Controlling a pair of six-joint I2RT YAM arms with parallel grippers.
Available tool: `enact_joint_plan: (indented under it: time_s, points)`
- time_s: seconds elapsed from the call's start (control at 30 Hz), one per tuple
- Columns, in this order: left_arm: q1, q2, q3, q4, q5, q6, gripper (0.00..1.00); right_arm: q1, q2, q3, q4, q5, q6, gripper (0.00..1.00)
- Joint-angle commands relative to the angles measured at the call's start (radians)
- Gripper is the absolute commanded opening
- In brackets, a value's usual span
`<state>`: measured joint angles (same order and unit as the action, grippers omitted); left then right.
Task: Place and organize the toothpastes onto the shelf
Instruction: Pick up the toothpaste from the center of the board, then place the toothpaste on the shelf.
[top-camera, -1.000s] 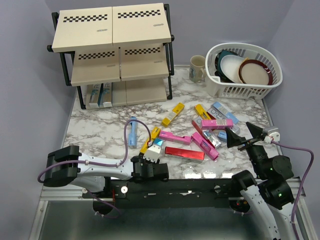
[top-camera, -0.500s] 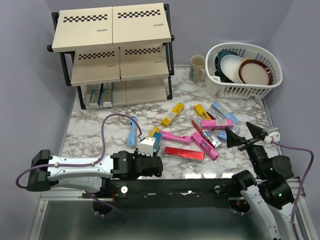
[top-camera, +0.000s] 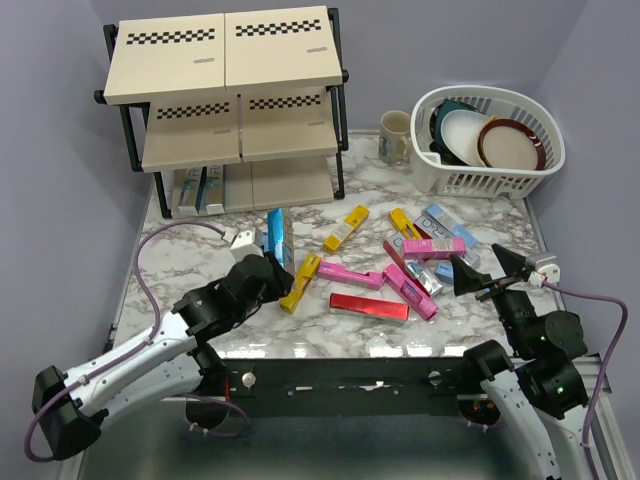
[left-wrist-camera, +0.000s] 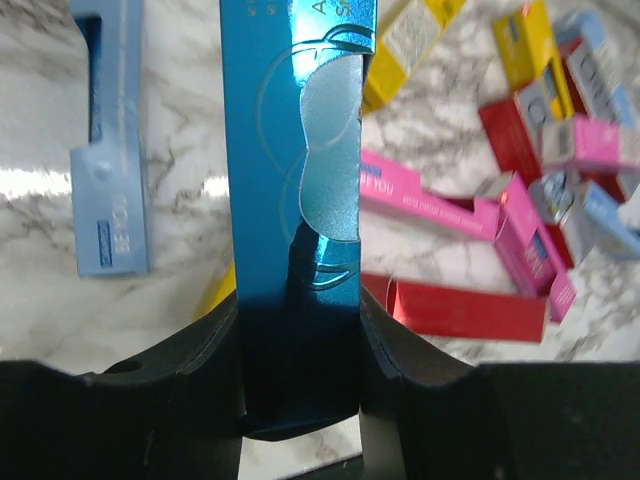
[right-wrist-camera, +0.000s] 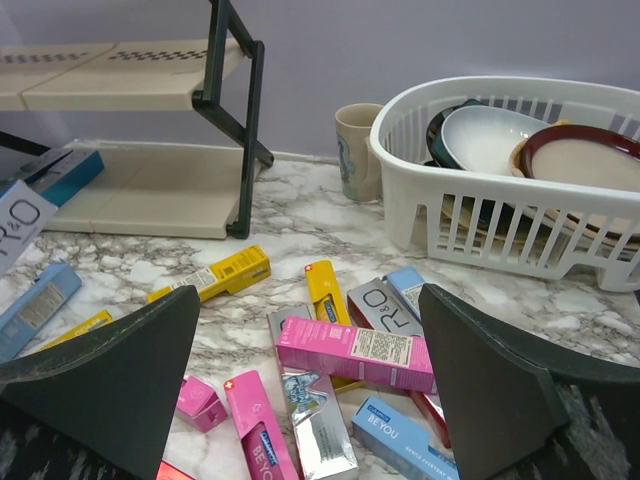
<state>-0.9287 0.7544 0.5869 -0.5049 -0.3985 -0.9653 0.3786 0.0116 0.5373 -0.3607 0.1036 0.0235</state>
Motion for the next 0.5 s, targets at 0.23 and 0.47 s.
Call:
enact_joint_plan:
  time_s: [0.23, 0.47]
  points:
    - [0.582, 0.110, -0.096, 0.578, 0.533, 0.106, 0.43, 0.005, -0.285, 0.007, -0.006, 0.005, -0.014, 1.00]
    - [0.760, 0.292, -0.099, 0.784, 0.719, 0.076, 0.43, 0.005, -0.285, 0.010, -0.007, -0.008, -0.010, 1.00]
